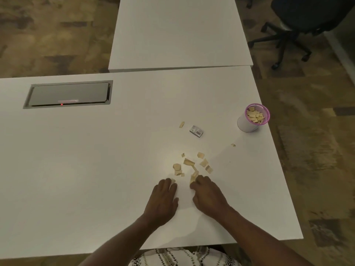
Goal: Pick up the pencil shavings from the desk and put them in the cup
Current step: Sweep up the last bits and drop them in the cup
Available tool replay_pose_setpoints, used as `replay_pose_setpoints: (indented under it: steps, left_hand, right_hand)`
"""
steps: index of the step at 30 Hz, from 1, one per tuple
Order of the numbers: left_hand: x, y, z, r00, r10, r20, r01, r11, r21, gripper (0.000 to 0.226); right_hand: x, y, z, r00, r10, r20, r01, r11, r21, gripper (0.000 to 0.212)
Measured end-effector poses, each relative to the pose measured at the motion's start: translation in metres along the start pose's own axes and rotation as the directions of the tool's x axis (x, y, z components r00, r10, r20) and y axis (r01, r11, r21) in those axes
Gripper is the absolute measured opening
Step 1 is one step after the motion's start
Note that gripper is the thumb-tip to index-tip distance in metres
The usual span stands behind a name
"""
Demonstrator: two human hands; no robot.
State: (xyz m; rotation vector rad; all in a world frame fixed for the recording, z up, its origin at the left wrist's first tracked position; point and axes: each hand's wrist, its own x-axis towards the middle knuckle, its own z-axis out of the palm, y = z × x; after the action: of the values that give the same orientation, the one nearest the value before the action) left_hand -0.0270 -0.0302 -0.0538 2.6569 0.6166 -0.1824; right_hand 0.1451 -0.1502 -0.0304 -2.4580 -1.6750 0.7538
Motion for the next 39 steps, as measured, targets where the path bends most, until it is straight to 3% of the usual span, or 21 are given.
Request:
replay_pose_setpoints:
  steps: [3,6,8,10,12,14,21,24,28,32,35,39]
  left_hand:
    - [0.026,0.002,-0.01,0.997,0.057,0.045,-0.058,0.998,0.022,0.054]
    - [0.051,0.008,-0.025,0.996,0.086,0.03,-0.086,0.996,-0.012,0.051]
    - [0.065,0.01,-0.032,0.998,0.067,-0.021,-0.068,0.997,-0.049,0.051]
    - [0.073,0.009,-0.036,0.999,0.05,-0.019,-0.051,0.997,-0.056,0.062]
    - [0.079,0.005,-0.034,0.996,0.056,0.071,-0.056,0.998,0.0,0.075]
    - [0.084,0.002,-0.031,0.985,0.088,0.152,-0.096,0.994,0.048,0.085]
    - [0.084,0.008,-0.028,0.948,0.146,0.282,-0.193,0.97,0.145,0.067]
    - [0.082,0.01,-0.025,0.961,0.199,0.193,-0.233,0.956,0.176,0.057]
    - [0.08,0.009,-0.023,0.96,0.27,0.076,-0.28,0.941,0.19,0.066]
    - [0.086,0.015,-0.029,0.957,0.283,0.068,-0.29,0.943,0.161,0.049]
    - [0.091,0.02,-0.029,0.971,0.227,0.08,-0.236,0.963,0.128,0.028]
    - [0.103,0.029,-0.023,0.994,-0.012,0.111,0.013,1.0,-0.004,0.019]
  right_hand:
    - [0.02,0.003,-0.012,0.996,0.071,-0.062,-0.069,0.997,0.021,0.044]
    - [0.035,0.01,-0.026,0.971,0.168,-0.169,-0.159,0.985,0.065,0.037]
    - [0.041,0.018,-0.03,0.951,0.223,-0.216,-0.199,0.972,0.128,0.043]
    - [0.046,0.025,-0.03,0.959,0.247,-0.136,-0.224,0.96,0.165,0.063]
    - [0.048,0.03,-0.027,0.98,0.2,-0.007,-0.198,0.971,0.137,0.082]
    - [0.048,0.033,-0.023,0.987,0.138,0.078,-0.144,0.987,0.074,0.09]
    - [0.038,0.046,-0.005,0.992,0.028,0.12,-0.01,0.99,-0.144,0.065]
    - [0.035,0.047,-0.004,0.998,-0.04,0.058,0.052,0.974,-0.222,0.054]
    - [0.034,0.049,-0.006,0.991,-0.113,-0.068,0.093,0.965,-0.245,0.035]
    - [0.037,0.044,-0.014,0.992,-0.091,-0.086,0.075,0.981,-0.18,0.025]
    - [0.041,0.042,-0.016,0.995,-0.064,-0.075,0.054,0.99,-0.131,0.025]
    - [0.047,0.047,-0.017,0.997,-0.046,-0.066,0.039,0.995,-0.097,0.022]
